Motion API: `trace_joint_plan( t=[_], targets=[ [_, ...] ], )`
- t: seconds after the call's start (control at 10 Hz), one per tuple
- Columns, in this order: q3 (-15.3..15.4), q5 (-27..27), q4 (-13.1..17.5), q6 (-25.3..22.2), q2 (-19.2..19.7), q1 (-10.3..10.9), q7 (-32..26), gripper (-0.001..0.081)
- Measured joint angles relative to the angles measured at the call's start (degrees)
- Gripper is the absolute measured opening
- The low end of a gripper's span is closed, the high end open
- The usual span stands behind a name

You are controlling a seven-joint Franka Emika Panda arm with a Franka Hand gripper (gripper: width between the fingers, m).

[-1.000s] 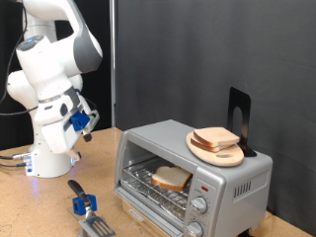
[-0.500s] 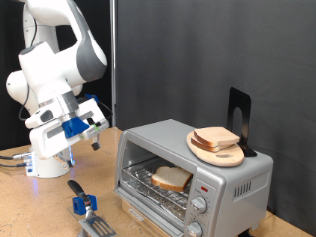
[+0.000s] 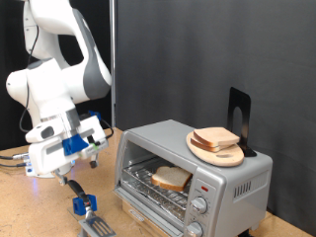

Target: Make a piece of toast with the oven

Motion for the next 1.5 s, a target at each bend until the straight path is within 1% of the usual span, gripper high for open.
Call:
trace_joint_plan(
  t=[0.1,0.2,0.3,0.5,0.6,0.8,0.9,1.1,1.3,1.4,1.5],
  targets=[
    [0.52,0.75,0.01,2.52,2.38,0.34,-0.20,0.0800],
    [0.88,2.68,0.13,4.74,4.64,0.93,-1.44,0.0800],
    [1.25,6.31,0.38,6.60,6.70,1.57,-4.46,0.0800],
    [2.49,15.90,1.58,8.82,10.00,2.28,-12.91,0.0800],
    [3.26,20.58,2.35,9.22,11.30,2.37,-17.17,0.0800],
    [4.59,27.63,3.49,9.40,13.16,2.38,-24.01,0.0800],
    [5.06,29.58,3.77,9.41,13.73,2.38,-25.83,0.0800],
    [5.70,31.90,3.83,9.54,14.21,2.38,-27.61,0.0800],
    [5.97,31.99,3.68,10.37,14.93,2.41,-27.75,0.0800],
    [5.97,30.84,3.29,11.30,15.53,2.47,-26.85,0.0800],
    [6.18,31.05,2.97,12.41,16.07,2.51,-26.58,0.0800]
  ],
)
